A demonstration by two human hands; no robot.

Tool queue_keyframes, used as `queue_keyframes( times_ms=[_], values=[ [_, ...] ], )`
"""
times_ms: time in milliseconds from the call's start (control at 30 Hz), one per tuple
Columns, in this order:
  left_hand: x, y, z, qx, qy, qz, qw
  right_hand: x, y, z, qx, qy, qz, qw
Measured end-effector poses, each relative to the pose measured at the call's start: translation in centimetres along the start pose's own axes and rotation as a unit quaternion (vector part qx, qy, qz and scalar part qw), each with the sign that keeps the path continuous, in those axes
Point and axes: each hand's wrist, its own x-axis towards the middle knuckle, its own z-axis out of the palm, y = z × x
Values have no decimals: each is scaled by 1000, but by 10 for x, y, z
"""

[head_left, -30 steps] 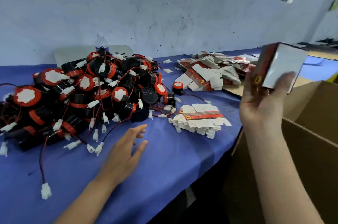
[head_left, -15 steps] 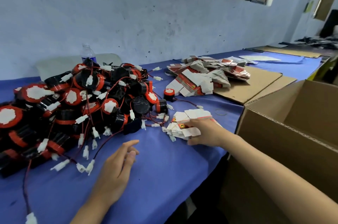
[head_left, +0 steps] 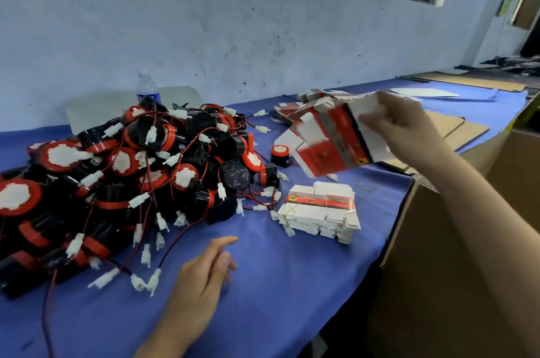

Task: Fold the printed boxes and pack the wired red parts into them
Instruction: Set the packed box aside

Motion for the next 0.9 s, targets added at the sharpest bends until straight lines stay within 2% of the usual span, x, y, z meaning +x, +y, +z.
queue_keyframes(
  times_ms=[33, 133, 233, 300, 333, 433, 467, 533, 633, 733, 900],
  values=[
    [0, 3, 2, -9, 8, 4, 1000, -3, -13, 7, 79, 14, 6, 997],
    [1, 13, 1, -49, 68, 8, 996, -26, -39, 75, 249, -37, 43, 967],
    [3, 13, -6, -125, 136, -35, 982, -68, -44, 151, 357, -25, 175, 917],
    [4, 8, -12, -131, 170, -59, 975, -91, -34, 181, 335, 3, 231, 913],
    [5, 5, -15, -132, 180, -66, 973, -99, -27, 191, 303, 13, 234, 924],
    [7, -2, -19, -137, 199, -79, 967, -113, -12, 208, 40, 11, 128, 991],
    [8, -3, -18, -137, 202, -81, 966, -116, -12, 211, -35, -16, 97, 995],
    [9, -4, -18, -142, 212, -87, 963, -119, -15, 214, -111, -64, 38, 991],
    [9, -3, -18, -173, 214, -96, 957, -123, -18, 217, -146, -158, -27, 976],
    [7, 0, -18, -199, 194, -92, 956, -122, -20, 219, -123, -250, -19, 960],
    [6, 7, -17, -203, 171, -85, 960, -115, -26, 205, -74, -276, -8, 958]
  ],
)
